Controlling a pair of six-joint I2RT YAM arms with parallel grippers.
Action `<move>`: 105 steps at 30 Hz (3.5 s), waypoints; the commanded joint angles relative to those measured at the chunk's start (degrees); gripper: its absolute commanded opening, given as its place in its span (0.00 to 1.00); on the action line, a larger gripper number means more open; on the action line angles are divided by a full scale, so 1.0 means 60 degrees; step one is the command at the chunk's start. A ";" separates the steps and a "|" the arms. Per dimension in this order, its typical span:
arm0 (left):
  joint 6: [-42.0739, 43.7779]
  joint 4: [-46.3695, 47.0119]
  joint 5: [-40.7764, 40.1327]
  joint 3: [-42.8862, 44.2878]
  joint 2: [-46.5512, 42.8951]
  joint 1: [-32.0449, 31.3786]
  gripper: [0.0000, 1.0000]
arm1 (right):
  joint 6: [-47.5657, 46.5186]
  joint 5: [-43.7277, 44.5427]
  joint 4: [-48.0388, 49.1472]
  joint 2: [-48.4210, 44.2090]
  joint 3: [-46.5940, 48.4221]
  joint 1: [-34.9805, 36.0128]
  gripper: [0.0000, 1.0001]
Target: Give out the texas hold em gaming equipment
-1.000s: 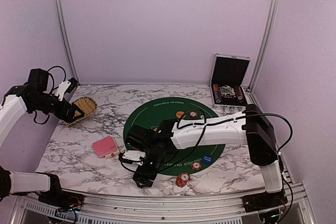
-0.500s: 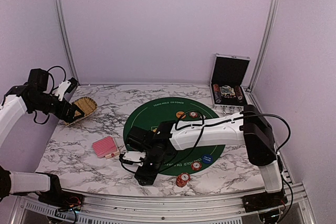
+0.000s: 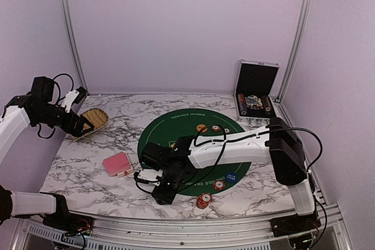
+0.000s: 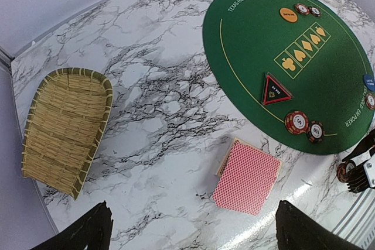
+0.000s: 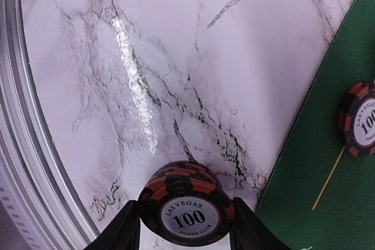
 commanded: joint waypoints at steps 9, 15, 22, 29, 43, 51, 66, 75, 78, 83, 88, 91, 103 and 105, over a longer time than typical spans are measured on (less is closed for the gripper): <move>0.0128 -0.0221 0.0094 0.0211 -0.0010 0.0055 0.99 | -0.0011 0.0112 0.0180 0.0001 0.0315 -0.0059 0.40; 0.0102 -0.0221 0.0162 0.0256 0.0046 0.0055 0.99 | -0.0009 0.0097 0.0194 -0.0117 0.0275 -0.0100 0.35; 0.0105 -0.0221 0.0133 0.0227 0.0046 0.0056 0.99 | -0.0003 0.0060 0.0195 -0.0283 0.0318 -0.0132 0.31; 0.0113 -0.0221 0.0152 0.0230 0.0075 0.0051 0.99 | 0.0042 0.0057 0.0167 -0.0539 0.0338 -0.0202 0.30; 0.0106 -0.0221 0.0103 0.0254 0.0064 0.0054 0.99 | 0.0731 -0.0072 0.0198 -0.1566 -0.0071 -0.0789 0.24; 0.0086 -0.0221 0.0126 0.0227 0.0032 0.0048 0.99 | 0.1645 0.0538 0.0733 -0.3533 -0.2486 -0.2260 0.21; 0.0115 -0.0221 0.0249 0.0205 0.0080 0.0055 0.99 | 0.2712 0.1315 0.1773 -0.6310 -0.7180 -0.5892 0.19; 0.0147 -0.0221 0.0207 0.0125 -0.0011 0.0054 0.99 | 0.2697 0.1234 0.2493 -0.5771 -0.7770 -0.6473 0.19; 0.0151 -0.0221 0.0357 0.0040 0.0001 0.0048 0.99 | 0.2710 0.1193 0.2578 -0.5696 -0.7880 -0.6475 0.19; 0.0226 -0.0221 0.0402 -0.0058 0.0046 0.0055 0.99 | 0.2697 0.1178 0.2580 -0.5608 -0.7982 -0.6476 0.23; 0.0300 -0.0221 0.0527 -0.0191 0.0003 0.0052 0.99 | 0.2797 0.1170 0.2584 -0.5561 -0.8066 -0.6484 0.43; 0.0377 -0.0221 0.0561 -0.0335 0.0026 0.0033 0.99 | 0.2815 0.1227 0.2454 -0.5566 -0.7921 -0.6478 0.54; 0.0816 -0.0603 -0.0164 -0.1043 0.0760 -0.1480 0.99 | 0.2982 0.1647 0.1428 -0.6519 -0.6699 -0.6436 0.72; 0.0830 -0.0594 -0.0506 -0.1171 0.0933 -0.1974 0.99 | 0.3030 0.1546 0.1384 -0.6639 -0.6415 -0.6354 0.77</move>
